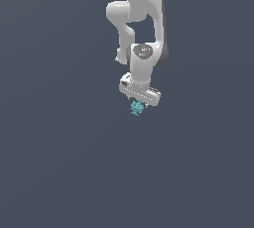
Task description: Pick up the object and move it to a goal position.
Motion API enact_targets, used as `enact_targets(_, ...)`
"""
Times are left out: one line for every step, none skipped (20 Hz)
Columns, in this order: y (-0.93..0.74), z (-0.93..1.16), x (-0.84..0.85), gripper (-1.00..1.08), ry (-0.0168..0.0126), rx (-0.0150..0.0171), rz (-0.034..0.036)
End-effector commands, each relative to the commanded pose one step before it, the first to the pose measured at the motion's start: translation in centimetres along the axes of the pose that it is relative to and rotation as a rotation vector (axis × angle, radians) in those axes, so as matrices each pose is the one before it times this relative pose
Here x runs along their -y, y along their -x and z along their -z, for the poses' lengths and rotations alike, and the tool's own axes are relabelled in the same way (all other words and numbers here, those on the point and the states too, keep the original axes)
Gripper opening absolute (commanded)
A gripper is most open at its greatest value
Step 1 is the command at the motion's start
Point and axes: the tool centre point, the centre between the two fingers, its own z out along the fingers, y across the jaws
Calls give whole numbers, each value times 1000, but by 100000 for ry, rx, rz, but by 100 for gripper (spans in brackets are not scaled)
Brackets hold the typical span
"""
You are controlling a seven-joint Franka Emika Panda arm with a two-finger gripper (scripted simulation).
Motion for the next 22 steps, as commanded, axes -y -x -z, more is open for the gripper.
enact_targets(47,-794,-54,100,55,49,-93)
enact_targets(28,-436,2,100,0,0,0)
enact_targets(10,-484,-24,100,2,-12,-68)
enact_targets(29,-519,6,100,0,0,0)
enact_targets(2,-465,-19,100,0,-11,-68)
enact_targets(15,-411,11,100,0,0,0)
enact_targets(-11,-347,-15,100,-4,-8,-68)
enact_targets(3,-293,14,100,0,0,0)
enact_targets(0,-236,14,100,0,0,0)
enact_targets(-17,-178,-7,100,-10,-1,-48)
enact_targets(-3,-128,10,100,0,0,0)
enact_targets(-3,-76,7,100,0,0,0)
enact_targets(-1,-25,2,100,0,0,0)
enact_targets(0,0,0,-100,0,0,0)
enact_targets(0,0,0,-100,0,0,0)
enact_targets(0,0,0,-100,0,0,0)
enact_targets(0,0,0,-100,0,0,0)
enact_targets(0,0,0,-100,0,0,0)
enact_targets(0,0,0,-100,0,0,0)
enact_targets(0,0,0,-100,0,0,0)
enact_targets(0,0,0,-100,0,0,0)
enact_targets(0,0,0,-100,0,0,0)
